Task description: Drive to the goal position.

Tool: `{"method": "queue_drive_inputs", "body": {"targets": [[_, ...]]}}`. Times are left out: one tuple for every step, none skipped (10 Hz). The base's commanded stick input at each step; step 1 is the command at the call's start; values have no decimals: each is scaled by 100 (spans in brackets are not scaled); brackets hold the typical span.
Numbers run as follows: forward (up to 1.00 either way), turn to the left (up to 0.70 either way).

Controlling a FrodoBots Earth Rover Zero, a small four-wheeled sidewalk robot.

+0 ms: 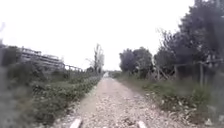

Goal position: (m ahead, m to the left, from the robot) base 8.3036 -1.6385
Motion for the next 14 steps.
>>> {"method": "queue_drive_inputs", "body": {"targets": [[70,0],[70,0],[70,0],[70,0],[70,0],[70,0],[70,0],[70,0],[70,0],[70,0],[70,0],[70,0],[70,0],[70,0]]}}
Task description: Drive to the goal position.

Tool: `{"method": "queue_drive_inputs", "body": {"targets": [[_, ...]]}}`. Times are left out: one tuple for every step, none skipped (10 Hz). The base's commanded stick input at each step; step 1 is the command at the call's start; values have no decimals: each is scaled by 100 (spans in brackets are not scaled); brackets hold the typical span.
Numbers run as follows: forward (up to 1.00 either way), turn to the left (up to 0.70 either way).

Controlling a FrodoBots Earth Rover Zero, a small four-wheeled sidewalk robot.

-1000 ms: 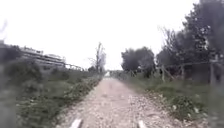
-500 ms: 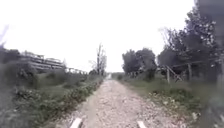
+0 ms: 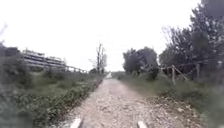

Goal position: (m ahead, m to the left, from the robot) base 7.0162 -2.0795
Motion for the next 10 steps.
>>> {"method": "queue_drive_inputs", "body": {"targets": [[70,0],[70,0],[70,0],[70,0],[70,0],[70,0],[70,0],[70,0],[70,0],[70,0]]}}
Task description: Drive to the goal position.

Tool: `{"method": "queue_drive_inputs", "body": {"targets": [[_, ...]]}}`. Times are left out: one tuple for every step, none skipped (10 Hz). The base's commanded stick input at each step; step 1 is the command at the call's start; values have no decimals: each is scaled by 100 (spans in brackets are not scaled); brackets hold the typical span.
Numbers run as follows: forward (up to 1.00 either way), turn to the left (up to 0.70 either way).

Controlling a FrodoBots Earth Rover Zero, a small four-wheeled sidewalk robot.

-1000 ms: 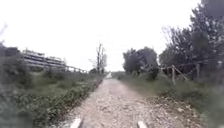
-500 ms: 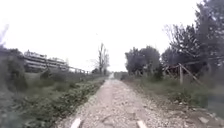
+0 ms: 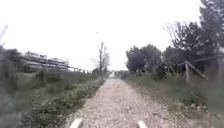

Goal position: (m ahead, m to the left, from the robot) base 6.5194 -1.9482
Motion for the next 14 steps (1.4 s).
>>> {"method": "queue_drive_inputs", "body": {"targets": [[70,0],[70,0],[70,0],[70,0],[70,0],[70,0],[70,0],[70,0],[70,0],[70,0],[70,0],[70,0],[70,0],[70,0]]}}
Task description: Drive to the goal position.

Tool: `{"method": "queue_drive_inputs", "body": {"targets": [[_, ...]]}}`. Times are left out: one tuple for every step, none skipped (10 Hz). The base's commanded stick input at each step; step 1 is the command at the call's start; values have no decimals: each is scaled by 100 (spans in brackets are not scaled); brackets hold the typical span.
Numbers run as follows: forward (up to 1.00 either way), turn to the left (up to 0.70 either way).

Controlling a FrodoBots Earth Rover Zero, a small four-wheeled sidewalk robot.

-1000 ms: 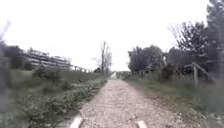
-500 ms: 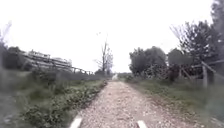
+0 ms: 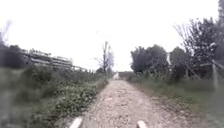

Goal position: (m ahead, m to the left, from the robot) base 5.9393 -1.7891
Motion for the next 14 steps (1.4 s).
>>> {"method": "queue_drive_inputs", "body": {"targets": [[70,0],[70,0],[70,0],[70,0],[70,0],[70,0],[70,-18],[70,-28],[70,-8],[70,0],[70,0],[70,0],[70,0],[70,0]]}}
